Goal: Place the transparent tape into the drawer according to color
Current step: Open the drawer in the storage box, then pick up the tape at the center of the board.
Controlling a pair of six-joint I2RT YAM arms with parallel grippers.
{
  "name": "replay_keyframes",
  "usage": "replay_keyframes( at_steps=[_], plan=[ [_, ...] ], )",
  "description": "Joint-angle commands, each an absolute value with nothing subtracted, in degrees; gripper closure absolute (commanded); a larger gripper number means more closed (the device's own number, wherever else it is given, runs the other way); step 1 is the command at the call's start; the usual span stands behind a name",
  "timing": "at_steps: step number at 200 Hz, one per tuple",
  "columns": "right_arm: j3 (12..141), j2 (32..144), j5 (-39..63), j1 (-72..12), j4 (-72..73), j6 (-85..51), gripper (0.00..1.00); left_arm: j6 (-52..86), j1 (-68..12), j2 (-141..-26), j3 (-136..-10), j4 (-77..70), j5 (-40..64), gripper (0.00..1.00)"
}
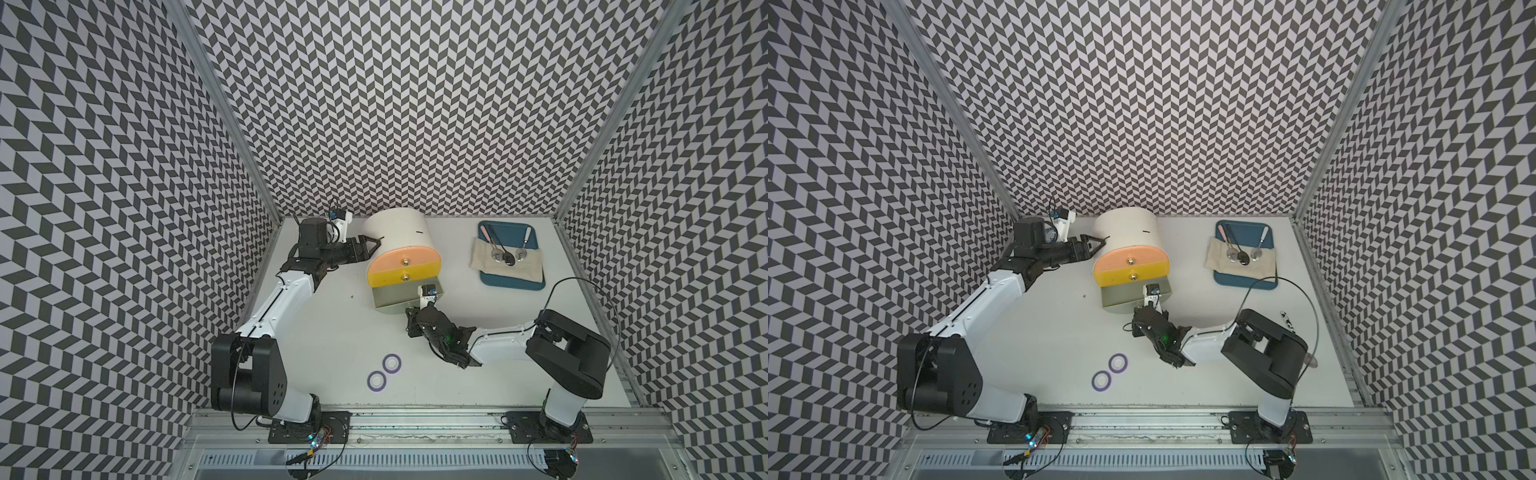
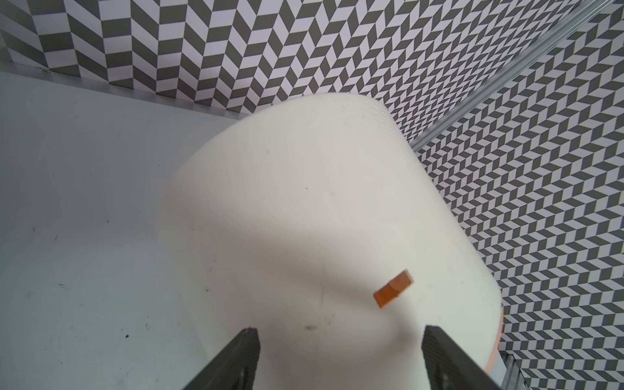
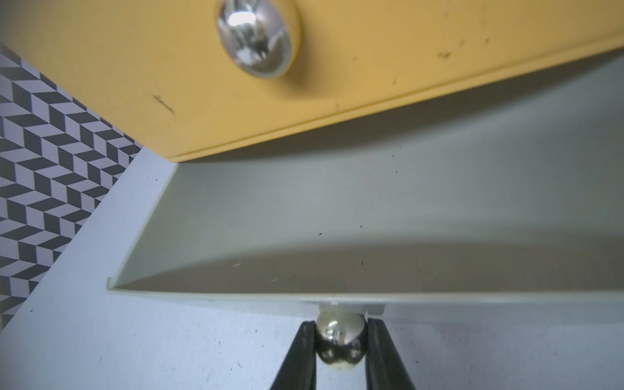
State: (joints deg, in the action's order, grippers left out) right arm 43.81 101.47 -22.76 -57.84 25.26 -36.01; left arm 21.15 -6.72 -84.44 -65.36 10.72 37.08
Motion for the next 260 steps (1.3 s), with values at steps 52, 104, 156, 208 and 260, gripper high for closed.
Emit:
replay_keyframes(
  at_steps=[52, 104, 156, 208, 260],
  plan=[
    [47.1, 95.9, -20.2, -58.7, 16.9, -34.1, 0.45, 21.4, -6.6, -81.7, -65.1, 9.7, 37.5, 0.17],
    [47.8, 91.6, -14.5, -58.8, 10.9, -32.6, 0.26, 20.7, -6.4, -75.2, -60.6, 12.9, 34.8, 0.06],
    [47.9, 86.2, -10.5, -58.7, 2.4, -29.3, 0.07, 19.5, -6.5, -64.3, -54.5, 19.8, 32.3, 0.00],
    [48.6, 81.7, -5.6, -58.1, -5.7, -27.0, 0.00, 23.7, -14.6, -57.2, -49.1, 26.2, 26.3, 0.00],
    [47.4, 75.8, -2.1, -55.8, -13.6, -25.8, 0.00, 27.3, -28.7, -55.4, -46.1, 34.2, 15.6, 0.00]
  ],
)
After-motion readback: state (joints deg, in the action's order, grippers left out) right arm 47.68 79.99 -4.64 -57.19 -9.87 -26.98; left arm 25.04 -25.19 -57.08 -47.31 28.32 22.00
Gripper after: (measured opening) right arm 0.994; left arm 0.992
